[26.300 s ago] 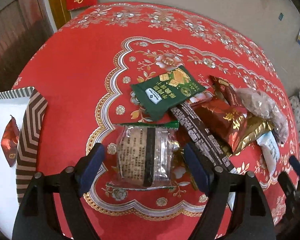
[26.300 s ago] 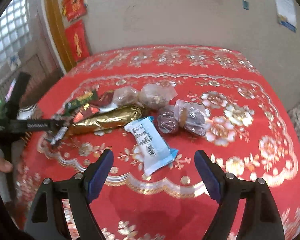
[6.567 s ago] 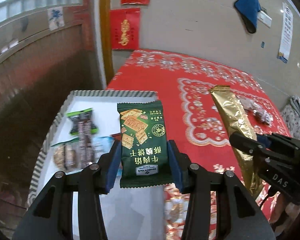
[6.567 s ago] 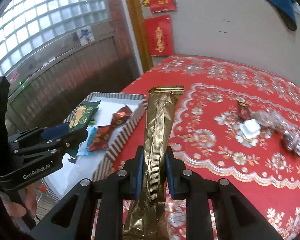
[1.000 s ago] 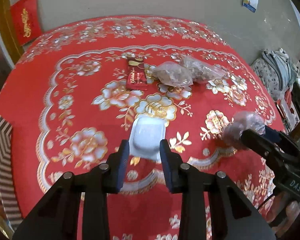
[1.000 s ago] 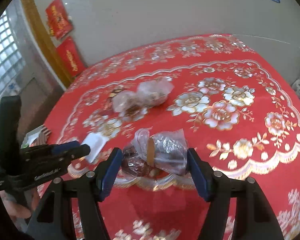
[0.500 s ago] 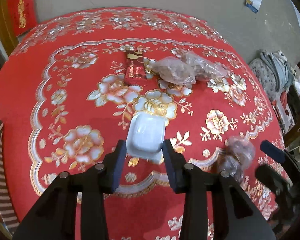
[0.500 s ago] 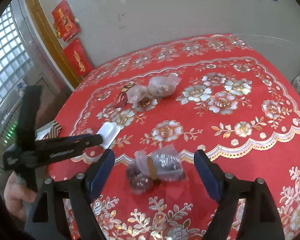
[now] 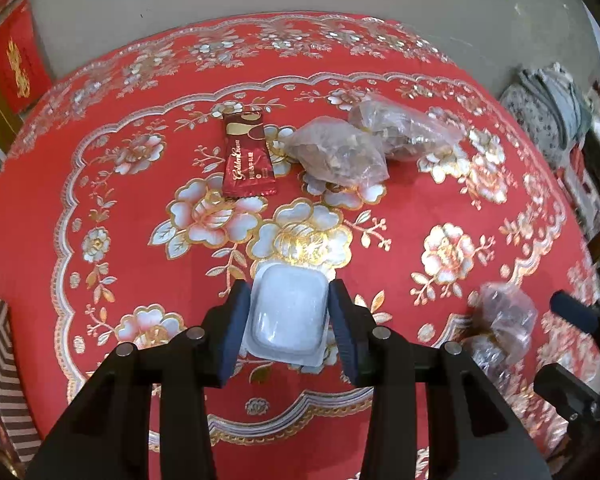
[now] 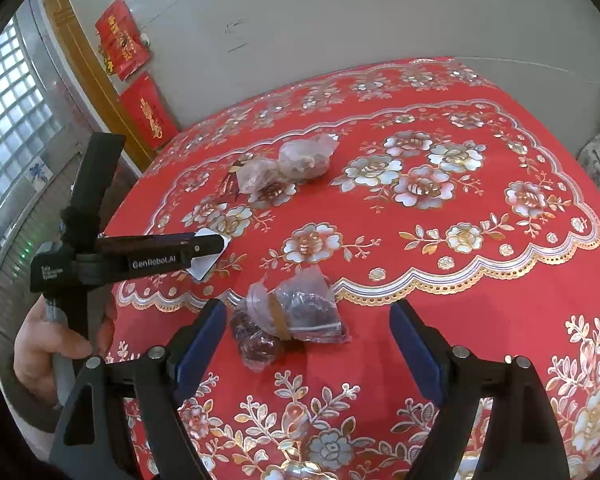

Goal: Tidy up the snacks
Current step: 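Carry the white box and bag of dates over the white tray with both tools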

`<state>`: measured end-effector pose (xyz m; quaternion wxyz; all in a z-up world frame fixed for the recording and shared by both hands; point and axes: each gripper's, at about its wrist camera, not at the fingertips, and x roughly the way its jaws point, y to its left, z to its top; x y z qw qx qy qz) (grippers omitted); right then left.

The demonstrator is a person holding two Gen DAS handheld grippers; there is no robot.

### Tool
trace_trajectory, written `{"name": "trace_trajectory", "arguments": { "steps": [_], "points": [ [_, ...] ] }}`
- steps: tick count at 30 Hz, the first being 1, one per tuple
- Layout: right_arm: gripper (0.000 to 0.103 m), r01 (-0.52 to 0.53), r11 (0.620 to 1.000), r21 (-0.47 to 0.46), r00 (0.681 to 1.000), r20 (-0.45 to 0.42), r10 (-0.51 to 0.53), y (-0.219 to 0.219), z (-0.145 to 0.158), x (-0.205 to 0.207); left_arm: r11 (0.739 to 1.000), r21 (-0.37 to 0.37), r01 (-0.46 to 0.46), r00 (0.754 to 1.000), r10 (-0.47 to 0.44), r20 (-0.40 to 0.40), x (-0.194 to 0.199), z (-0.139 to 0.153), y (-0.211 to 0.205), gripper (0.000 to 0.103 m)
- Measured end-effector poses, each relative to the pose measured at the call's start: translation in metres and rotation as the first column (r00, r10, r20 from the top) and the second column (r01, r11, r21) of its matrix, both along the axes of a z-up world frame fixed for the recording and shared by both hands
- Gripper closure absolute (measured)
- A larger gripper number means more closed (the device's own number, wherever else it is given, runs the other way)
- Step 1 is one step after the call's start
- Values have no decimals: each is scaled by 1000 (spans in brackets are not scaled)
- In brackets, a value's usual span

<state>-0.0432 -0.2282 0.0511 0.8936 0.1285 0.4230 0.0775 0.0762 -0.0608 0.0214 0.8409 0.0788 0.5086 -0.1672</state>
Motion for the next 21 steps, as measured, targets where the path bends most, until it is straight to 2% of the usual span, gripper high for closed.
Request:
{"name": "trace_trajectory", "arguments": {
  "steps": [2,3,7,9,12,14,15,21],
  "points": [
    [16,-31,998,-49,1000,-5,31,11,-1,3,1000,-3,-2,1000,2,3,-2,0,1,65],
    [15,-43,997,-68,999,-7,42,15,-2,5,1000,-16,-8,1000,8,2,-3,1,3,69],
    [14,-103,974,-202,995,-15,102,36,-6,15,999,-39,-38,999,38,-10,-5,3,14,69],
    [14,-132,965,-225,991,-40,126,41,-11,21,997,-47,-53,999,53,-12,-7,3,19,69],
    [14,-159,960,-231,987,-65,148,43,-22,29,996,-67,-61,998,59,-21,-10,4,25,69],
    [17,-154,970,-190,988,-52,147,38,-26,29,996,-68,-61,998,60,-20,-14,4,27,69],
    [29,-145,978,-153,989,-43,140,34,-26,28,996,-71,-63,998,61,-21,-16,4,28,69],
    [29,-125,983,-137,992,-16,124,32,-19,17,991,-105,-85,996,82,-26,-27,9,37,69]
  ]
}}
